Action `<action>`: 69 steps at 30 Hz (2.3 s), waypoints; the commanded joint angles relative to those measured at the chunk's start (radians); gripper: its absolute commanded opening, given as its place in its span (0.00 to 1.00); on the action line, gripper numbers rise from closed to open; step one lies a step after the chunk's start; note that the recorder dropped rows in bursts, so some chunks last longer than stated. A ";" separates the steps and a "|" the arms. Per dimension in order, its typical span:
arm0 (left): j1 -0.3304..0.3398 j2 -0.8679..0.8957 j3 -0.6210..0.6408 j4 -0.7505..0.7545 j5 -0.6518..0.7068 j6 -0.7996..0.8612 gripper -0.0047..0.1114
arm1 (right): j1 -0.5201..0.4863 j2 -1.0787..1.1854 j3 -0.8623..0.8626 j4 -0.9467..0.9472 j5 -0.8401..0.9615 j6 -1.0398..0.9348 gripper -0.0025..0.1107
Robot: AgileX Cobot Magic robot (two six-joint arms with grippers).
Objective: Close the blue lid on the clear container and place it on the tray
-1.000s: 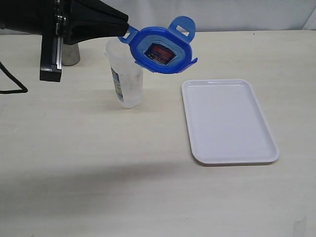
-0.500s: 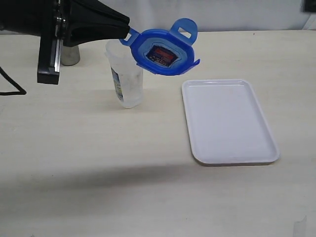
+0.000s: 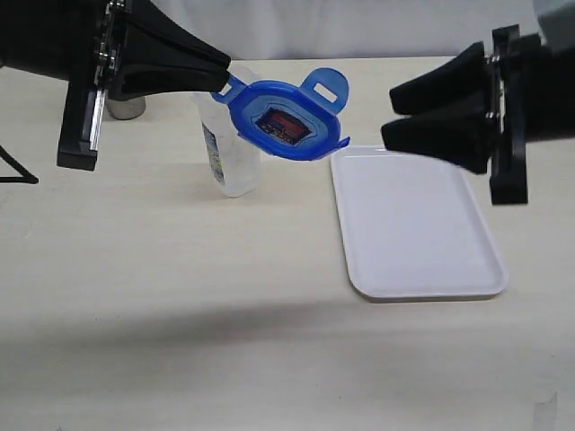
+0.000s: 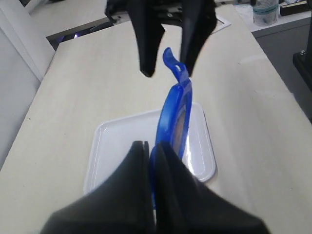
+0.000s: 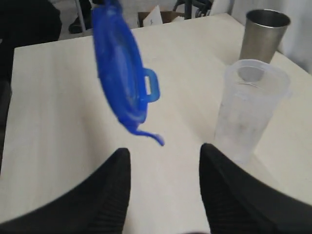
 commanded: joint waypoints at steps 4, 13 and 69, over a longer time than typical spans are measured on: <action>0.003 -0.003 -0.007 -0.038 -0.014 -0.002 0.04 | 0.049 -0.005 0.118 0.160 -0.178 -0.207 0.41; 0.003 -0.003 -0.007 -0.045 -0.014 -0.004 0.04 | 0.221 -0.005 0.021 0.138 -0.311 -0.207 0.41; 0.003 -0.104 0.013 0.324 -0.636 -0.824 0.31 | 0.240 0.056 -0.283 0.182 -0.704 0.461 0.06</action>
